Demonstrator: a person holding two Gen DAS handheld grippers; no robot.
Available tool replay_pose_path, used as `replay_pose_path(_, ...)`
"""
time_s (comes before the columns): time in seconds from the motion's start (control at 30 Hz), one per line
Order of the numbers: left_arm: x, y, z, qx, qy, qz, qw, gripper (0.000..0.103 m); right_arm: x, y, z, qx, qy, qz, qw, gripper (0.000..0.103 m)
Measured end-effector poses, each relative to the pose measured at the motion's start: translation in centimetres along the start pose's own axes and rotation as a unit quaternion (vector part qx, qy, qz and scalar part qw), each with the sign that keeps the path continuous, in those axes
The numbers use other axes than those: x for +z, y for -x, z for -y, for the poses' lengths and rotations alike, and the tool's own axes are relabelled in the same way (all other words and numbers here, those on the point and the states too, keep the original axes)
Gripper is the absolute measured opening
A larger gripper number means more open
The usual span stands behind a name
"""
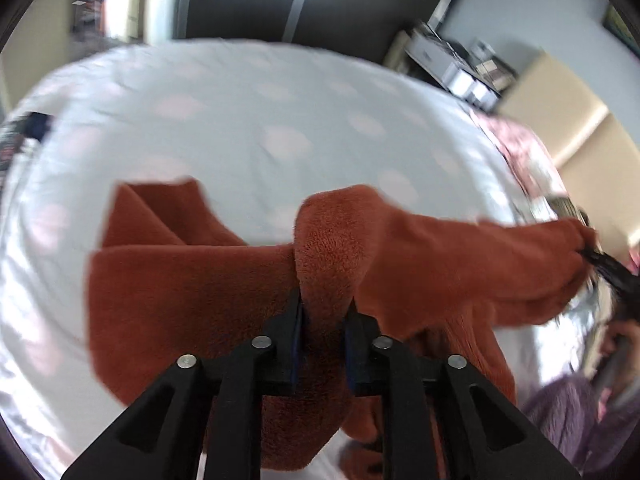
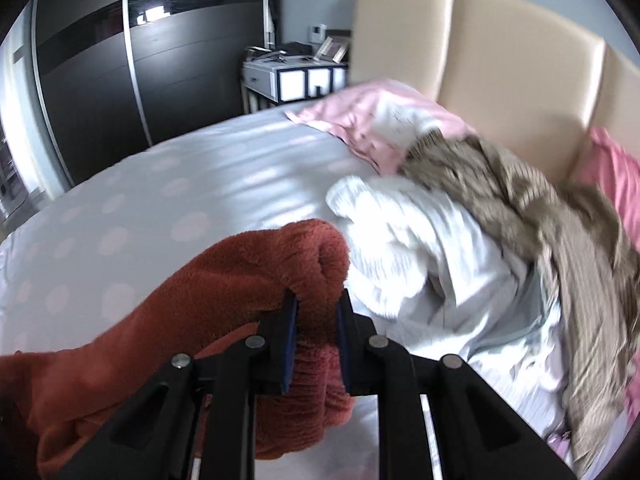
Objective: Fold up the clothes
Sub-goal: 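Stretch the fleece out flat between both grippers over the bed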
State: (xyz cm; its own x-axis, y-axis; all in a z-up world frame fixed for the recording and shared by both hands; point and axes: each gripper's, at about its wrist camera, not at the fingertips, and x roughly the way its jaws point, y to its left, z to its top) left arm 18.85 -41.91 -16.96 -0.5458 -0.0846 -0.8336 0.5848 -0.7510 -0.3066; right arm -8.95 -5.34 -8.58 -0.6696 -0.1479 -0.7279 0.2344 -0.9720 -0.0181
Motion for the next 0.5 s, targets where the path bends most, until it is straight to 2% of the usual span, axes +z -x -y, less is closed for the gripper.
replay_pose_path(0.03,-0.2,-0.7,0.2,-0.003,-0.007,-0.013,0.9999,0.033,-1.1,-1.0,0.4,-0.004,-0.005,-0.003,1.000,0.017)
replay_pose_path(0.07,-0.5,-1.1,0.5,0.000,-0.014,-0.020,0.9997,0.035,-2.0,-1.2,0.5,-0.006,-0.003,-0.004,1.000,0.017)
replay_pose_path(0.2,-0.8,-0.2,0.6,0.003,-0.009,-0.013,0.9999,0.037,-3.8,-3.3,1.3,0.012,-0.019,-0.027,0.999,0.017)
replay_pose_path(0.27,-0.3,0.8,-0.3,-0.005,0.008,0.003,1.0000,0.045,-3.9,-4.3,2.0,0.026,-0.037,-0.035,0.998,0.017)
replay_pose_path(0.4,-0.2,4.5,-2.8,0.009,0.053,0.066,0.9964,0.046,-4.4,-5.7,2.4,0.041,-0.049,-0.049,0.997,0.017)
replay_pose_path(0.5,-0.7,6.5,-5.6,0.050,0.102,0.106,0.9879,0.050,-4.6,-6.6,2.5,0.047,-0.057,-0.059,0.996,0.017)
